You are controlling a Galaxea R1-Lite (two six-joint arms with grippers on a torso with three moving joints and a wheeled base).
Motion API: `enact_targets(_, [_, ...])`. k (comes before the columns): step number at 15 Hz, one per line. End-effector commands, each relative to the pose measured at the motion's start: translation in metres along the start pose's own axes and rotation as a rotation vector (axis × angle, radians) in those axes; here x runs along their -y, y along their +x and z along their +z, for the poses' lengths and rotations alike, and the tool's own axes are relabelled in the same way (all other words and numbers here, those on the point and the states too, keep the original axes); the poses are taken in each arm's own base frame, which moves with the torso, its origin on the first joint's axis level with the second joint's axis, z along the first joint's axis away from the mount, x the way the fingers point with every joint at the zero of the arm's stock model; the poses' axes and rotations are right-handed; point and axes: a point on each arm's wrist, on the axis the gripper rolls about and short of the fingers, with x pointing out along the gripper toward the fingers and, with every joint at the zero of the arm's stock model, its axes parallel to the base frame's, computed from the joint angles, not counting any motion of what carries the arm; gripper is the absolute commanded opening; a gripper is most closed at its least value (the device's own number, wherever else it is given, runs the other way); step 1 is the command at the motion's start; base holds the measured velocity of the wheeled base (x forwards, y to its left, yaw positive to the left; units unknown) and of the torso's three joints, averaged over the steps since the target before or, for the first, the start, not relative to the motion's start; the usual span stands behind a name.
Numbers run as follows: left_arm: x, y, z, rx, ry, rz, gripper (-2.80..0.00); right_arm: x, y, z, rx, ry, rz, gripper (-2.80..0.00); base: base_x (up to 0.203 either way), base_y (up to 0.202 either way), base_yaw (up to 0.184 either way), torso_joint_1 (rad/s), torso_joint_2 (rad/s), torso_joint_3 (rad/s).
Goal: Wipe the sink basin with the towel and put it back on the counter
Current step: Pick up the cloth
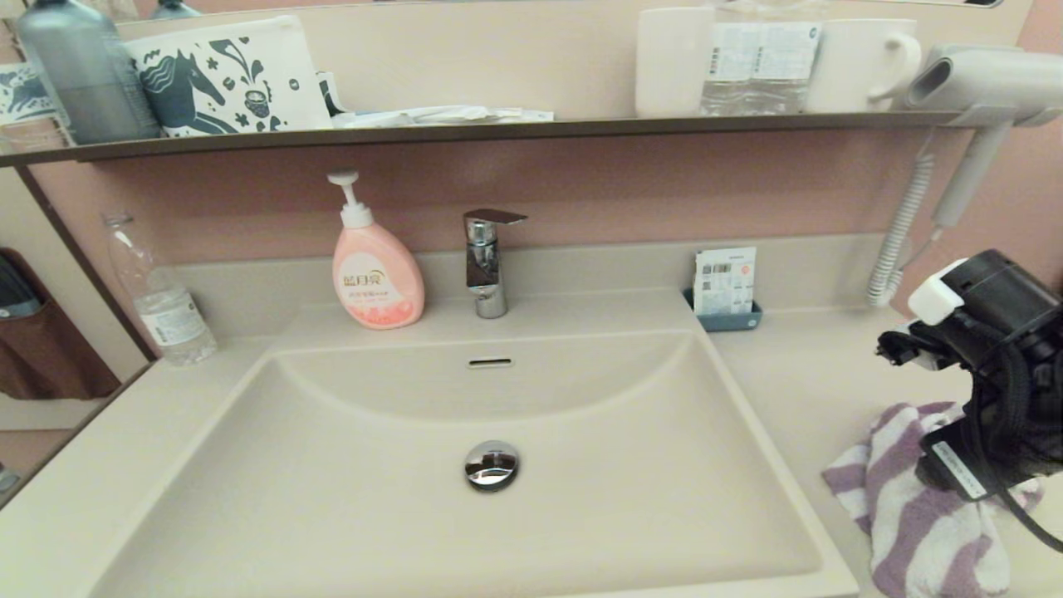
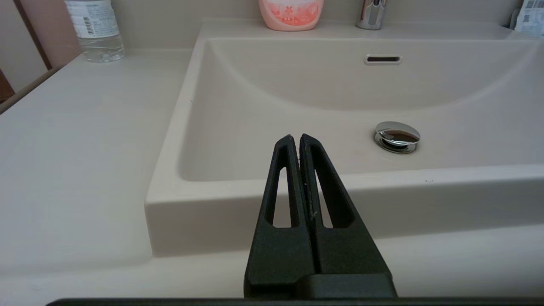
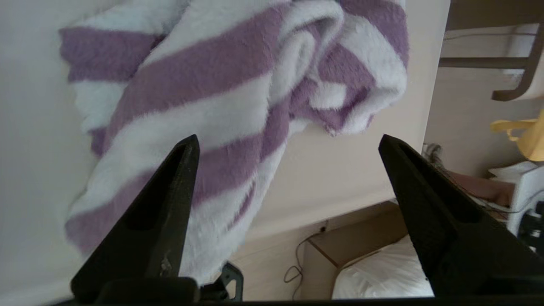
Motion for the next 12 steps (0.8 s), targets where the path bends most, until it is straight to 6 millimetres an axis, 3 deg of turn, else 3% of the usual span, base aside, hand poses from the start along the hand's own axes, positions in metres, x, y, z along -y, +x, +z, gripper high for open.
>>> enact_targets(1, [0.0,0.0,0.0,-0.001,-0.001,0.0,-2.8,-0.007,0.011,0.0,-0.039,-0.031,-0.03,0.0,0.0,0.0,0.0,0.0,0.0,0.0])
enact_targets(6, [0.0,0.0,0.0,-0.001,-0.001,0.0,-2.8,-0.001,0.018,0.002,-0.061,-0.033,-0.061,0.0,0.0,0.0,0.0,0.0,0.0,0.0])
enact_targets(10, [0.0,0.0,0.0,-0.001,-0.001,0.0,-2.8,0.02,0.028,0.008,-0.042,0.049,-0.079,0.0,0.0,0.0,0.0,0.0,0.0,0.0])
enact_targets(12, [0.0,0.0,0.0,-0.001,-0.001,0.0,-2.8,0.032,0.022,0.009,0.001,0.086,0.026,0.0,0.0,0.0,0.0,0.0,0.0,0.0])
